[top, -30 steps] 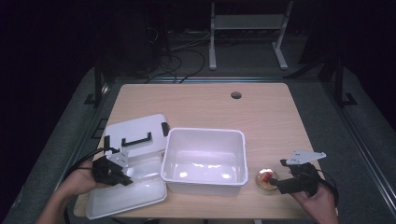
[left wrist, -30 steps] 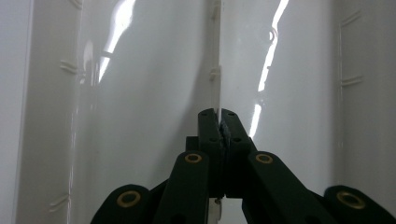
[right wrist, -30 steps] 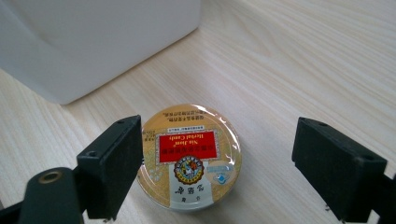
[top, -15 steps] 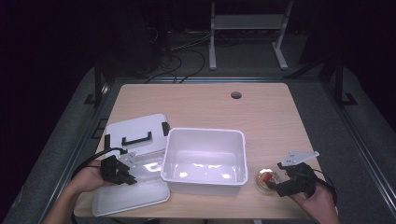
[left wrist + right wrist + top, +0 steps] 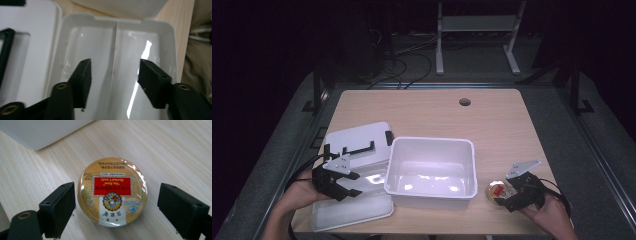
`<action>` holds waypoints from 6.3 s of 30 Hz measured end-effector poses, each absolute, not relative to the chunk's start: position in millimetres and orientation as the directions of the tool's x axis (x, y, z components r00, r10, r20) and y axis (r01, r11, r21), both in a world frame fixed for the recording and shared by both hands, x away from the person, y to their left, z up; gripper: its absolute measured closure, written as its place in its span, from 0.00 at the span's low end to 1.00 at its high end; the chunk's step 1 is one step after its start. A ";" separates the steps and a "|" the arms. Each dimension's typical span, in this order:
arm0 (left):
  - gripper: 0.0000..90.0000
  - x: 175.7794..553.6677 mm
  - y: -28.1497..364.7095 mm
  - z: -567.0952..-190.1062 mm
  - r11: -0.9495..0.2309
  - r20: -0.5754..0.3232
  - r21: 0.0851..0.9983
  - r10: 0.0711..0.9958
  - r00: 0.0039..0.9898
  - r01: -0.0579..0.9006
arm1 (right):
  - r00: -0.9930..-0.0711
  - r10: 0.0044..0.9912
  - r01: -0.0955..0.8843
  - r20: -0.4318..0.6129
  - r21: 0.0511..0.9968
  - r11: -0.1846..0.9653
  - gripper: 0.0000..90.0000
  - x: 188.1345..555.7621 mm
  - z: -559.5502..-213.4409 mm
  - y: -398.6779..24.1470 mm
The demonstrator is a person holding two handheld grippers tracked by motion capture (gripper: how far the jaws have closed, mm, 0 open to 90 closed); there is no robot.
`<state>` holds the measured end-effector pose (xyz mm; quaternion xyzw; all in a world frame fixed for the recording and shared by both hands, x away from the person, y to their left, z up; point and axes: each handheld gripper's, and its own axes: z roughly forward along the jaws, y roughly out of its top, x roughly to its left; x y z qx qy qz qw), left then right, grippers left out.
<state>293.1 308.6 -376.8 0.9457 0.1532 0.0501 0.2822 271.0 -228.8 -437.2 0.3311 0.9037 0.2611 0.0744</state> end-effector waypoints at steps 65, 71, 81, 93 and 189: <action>0.20 278.9 318.3 -384.7 -0.679 -0.006 0.654 0.436 0.900 0.333 | -0.921 0.383 0.326 -0.071 0.394 0.859 0.22 315.3 -355.9 -210.3; 0.19 280.1 316.8 -384.0 -0.677 -0.008 0.659 0.430 0.903 0.328 | -0.928 0.361 0.301 -0.087 0.394 0.868 0.22 319.0 -338.9 -203.6; 0.16 281.0 313.7 -378.3 -0.665 0.005 0.677 0.431 0.902 0.314 | -0.938 0.331 0.271 -0.103 0.379 0.885 0.22 318.6 -321.9 -189.6; 0.11 286.0 313.9 -382.2 -0.663 -0.001 0.667 0.455 0.890 0.340 | -0.948 0.302 0.243 -0.105 0.375 0.894 0.22 325.8 -297.3 -176.3; 0.11 285.2 317.7 -384.5 -0.658 0.003 0.670 0.466 0.885 0.344 | -0.989 0.143 0.137 -0.023 0.176 0.975 0.21 343.6 -363.5 -53.2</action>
